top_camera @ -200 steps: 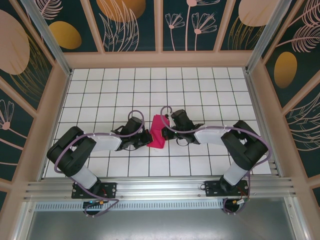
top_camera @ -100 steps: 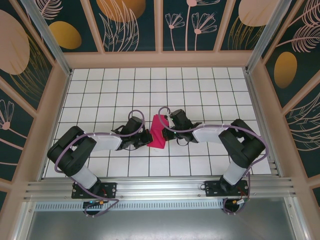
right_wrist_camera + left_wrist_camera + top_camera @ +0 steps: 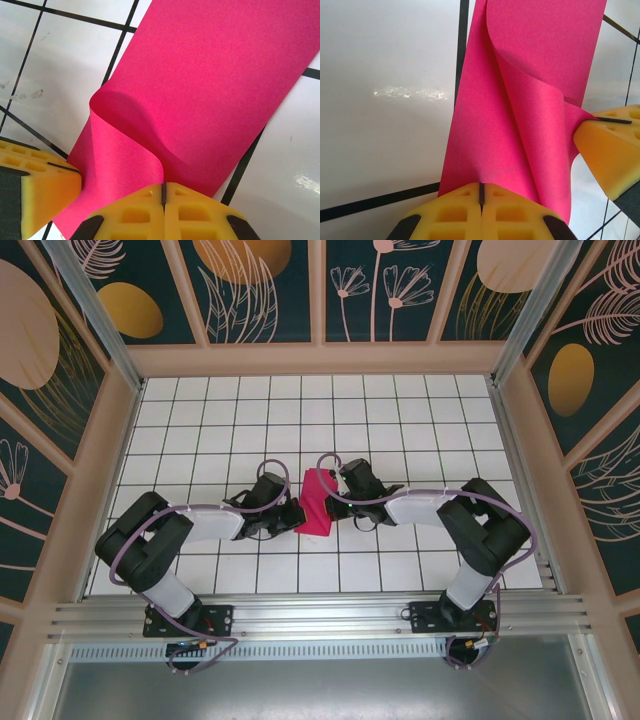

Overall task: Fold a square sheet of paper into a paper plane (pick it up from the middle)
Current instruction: Fold the triangle a second time at the center of the table.

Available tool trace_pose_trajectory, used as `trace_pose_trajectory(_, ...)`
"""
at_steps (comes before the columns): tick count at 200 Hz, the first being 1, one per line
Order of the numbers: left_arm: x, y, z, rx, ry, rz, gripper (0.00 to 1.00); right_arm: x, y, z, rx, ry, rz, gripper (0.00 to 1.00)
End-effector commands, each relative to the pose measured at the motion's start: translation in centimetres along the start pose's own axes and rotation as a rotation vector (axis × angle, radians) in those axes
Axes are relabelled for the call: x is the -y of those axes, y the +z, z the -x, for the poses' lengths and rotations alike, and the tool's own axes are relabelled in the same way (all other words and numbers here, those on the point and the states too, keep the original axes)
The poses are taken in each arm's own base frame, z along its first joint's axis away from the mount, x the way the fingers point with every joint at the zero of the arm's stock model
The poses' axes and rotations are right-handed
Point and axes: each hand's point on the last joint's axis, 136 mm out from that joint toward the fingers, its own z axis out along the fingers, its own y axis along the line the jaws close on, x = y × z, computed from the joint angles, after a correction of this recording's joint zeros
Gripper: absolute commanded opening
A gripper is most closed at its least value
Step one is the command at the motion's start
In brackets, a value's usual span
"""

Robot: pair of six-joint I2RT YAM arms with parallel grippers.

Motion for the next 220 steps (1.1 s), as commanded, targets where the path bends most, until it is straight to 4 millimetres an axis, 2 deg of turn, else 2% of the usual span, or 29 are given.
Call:
trace_pose_trajectory(1, -2.0, 0.4, -0.6, -0.018, 0.009, 0.085, 0.00, 1.3, 0.5, -0.4, -0.013, 0.018, -0.047, 0.00)
trace_pose_trajectory(77, -1.9, 0.4, -0.6, -0.021, 0.013, 0.085, 0.00, 1.4, 0.9, 0.0, -0.011, 0.017, -0.060, 0.00)
trace_pose_trajectory(144, -1.6, 0.2, -0.3, -0.012, 0.014, 0.079, 0.00, 1.9, 1.4, -0.8, -0.040, 0.018, -0.074, 0.00)
trace_pose_trajectory(186, -0.7, -0.3, 0.4, 0.014, 0.021, 0.069, 0.00, 2.0, 1.1, -0.8, -0.036, 0.017, -0.087, 0.00)
trace_pose_trajectory(212, 0.8, -1.1, 1.3, 0.049, 0.029, 0.030, 0.00, 2.2, 1.4, -1.1, -0.047, 0.020, -0.092, 0.00)
trace_pose_trajectory(220, 1.5, -1.6, 1.8, 0.077, 0.030, 0.011, 0.03, 2.2, 1.3, -1.1, -0.047, 0.020, -0.093, 0.00)
